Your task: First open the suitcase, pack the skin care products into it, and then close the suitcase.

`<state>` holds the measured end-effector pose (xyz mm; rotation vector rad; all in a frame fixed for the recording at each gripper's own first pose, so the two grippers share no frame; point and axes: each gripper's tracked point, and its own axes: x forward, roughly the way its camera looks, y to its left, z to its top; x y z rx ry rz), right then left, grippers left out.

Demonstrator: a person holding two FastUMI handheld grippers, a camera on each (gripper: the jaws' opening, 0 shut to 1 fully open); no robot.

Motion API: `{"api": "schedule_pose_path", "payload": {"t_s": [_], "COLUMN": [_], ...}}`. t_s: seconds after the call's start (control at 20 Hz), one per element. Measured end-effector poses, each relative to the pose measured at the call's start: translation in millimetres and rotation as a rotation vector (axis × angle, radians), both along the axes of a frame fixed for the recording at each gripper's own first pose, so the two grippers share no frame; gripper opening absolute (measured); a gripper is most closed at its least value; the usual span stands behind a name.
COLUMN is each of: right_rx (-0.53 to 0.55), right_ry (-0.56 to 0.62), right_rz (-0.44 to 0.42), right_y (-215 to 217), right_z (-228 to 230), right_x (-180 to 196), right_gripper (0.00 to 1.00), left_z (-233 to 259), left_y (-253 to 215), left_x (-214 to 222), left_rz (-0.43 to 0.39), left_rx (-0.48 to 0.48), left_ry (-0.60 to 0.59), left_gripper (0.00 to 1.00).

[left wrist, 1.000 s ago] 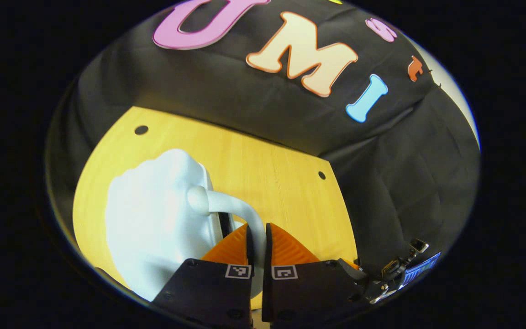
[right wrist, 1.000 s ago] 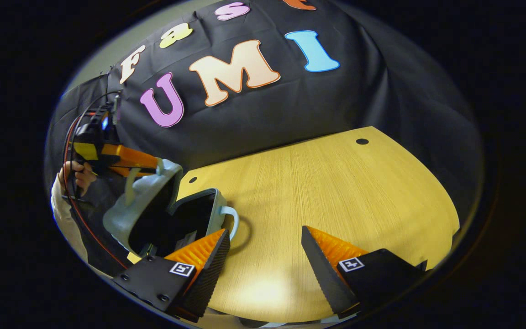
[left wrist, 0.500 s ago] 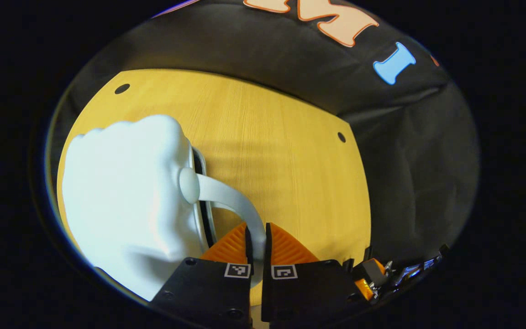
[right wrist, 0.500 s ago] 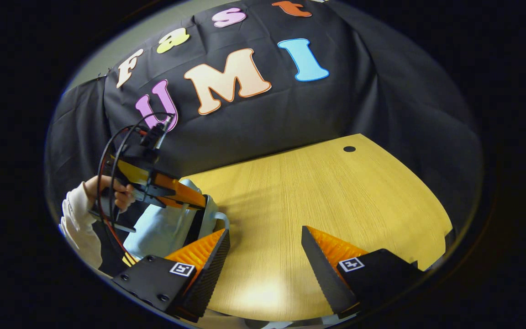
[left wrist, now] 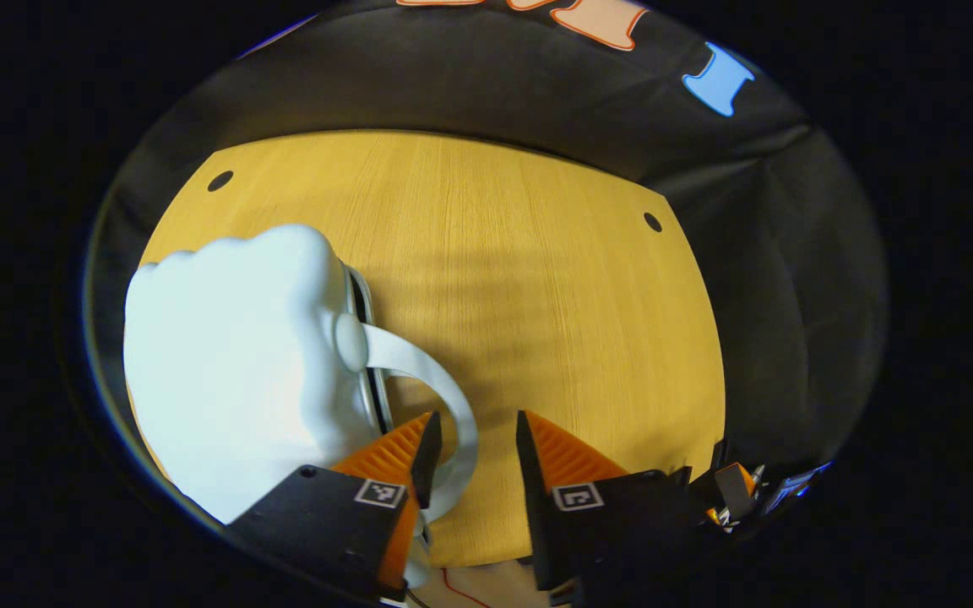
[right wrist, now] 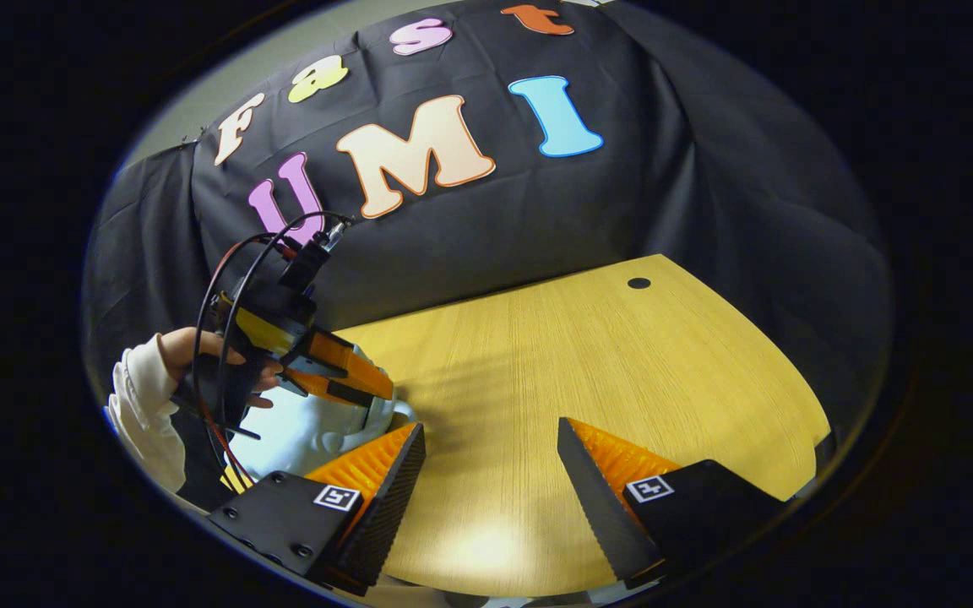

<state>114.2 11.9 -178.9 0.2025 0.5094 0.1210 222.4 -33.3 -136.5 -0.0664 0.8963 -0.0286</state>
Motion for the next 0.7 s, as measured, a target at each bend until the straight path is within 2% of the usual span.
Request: {"api": "schedule_pose_path", "payload": {"t_s": [0.05,0.1,0.15,0.35,0.45,0.7], "right_rx": [0.003,0.004,0.002,-0.009,0.003,0.008], "right_ry": [-0.002,-0.007,-0.013,-0.064,-0.096,-0.157], "right_rz": [0.010,0.021,0.033,0.052,0.062,0.044], "right_y": [1.7,2.2,2.3,-8.7,-13.9,-38.0], "right_z": [1.0,2.3,4.9,25.9,40.4,66.1], "right_x": [2.6,5.8,8.9,24.3,32.5,41.8], "right_gripper": [0.98,0.98,0.98,0.98,0.98,0.98], "left_z": [7.2,11.9,17.3,33.9,43.4,43.8], "left_y": [1.9,-0.6,-8.9,-20.5,-24.0,-50.6], "left_x": [-4.2,-7.0,-10.4,-29.9,-39.7,-59.4], "left_rz": [-0.003,-0.006,-0.012,-0.023,-0.027,-0.038], "left_rx": [0.026,0.045,0.055,0.124,0.166,0.206], "left_ry": [-0.014,-0.030,-0.051,-0.149,-0.202,-0.251], "left_gripper": [0.70,0.71,0.80,0.82,0.88,0.94]}}
